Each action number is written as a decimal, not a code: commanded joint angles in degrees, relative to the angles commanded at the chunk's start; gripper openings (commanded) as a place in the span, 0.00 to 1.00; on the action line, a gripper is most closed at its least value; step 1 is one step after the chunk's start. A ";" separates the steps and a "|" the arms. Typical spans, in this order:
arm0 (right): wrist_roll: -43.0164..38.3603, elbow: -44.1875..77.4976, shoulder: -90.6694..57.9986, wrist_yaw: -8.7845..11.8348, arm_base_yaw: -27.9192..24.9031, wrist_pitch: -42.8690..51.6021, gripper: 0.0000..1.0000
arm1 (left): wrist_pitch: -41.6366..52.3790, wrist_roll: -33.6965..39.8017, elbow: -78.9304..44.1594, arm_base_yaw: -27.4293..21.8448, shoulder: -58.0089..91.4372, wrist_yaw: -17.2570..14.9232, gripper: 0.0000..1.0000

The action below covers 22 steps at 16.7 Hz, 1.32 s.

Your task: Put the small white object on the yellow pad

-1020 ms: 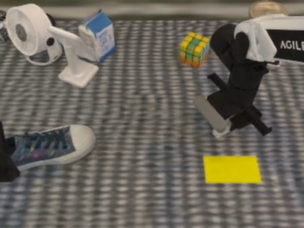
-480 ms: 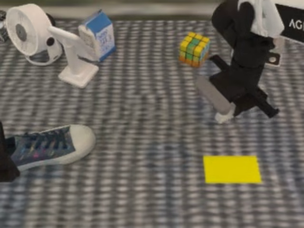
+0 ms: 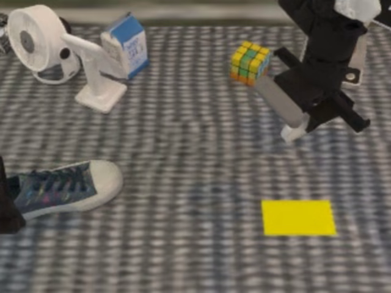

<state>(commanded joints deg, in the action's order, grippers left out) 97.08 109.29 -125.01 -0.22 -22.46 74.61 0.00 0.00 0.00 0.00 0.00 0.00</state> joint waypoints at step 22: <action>-37.82 -23.99 17.91 0.96 -7.56 -5.03 0.00 | 0.00 0.00 0.00 0.00 0.00 0.00 1.00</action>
<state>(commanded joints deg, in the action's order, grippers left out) 59.26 85.30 -107.10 0.74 -30.02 69.58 0.00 0.00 0.00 0.00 0.00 0.00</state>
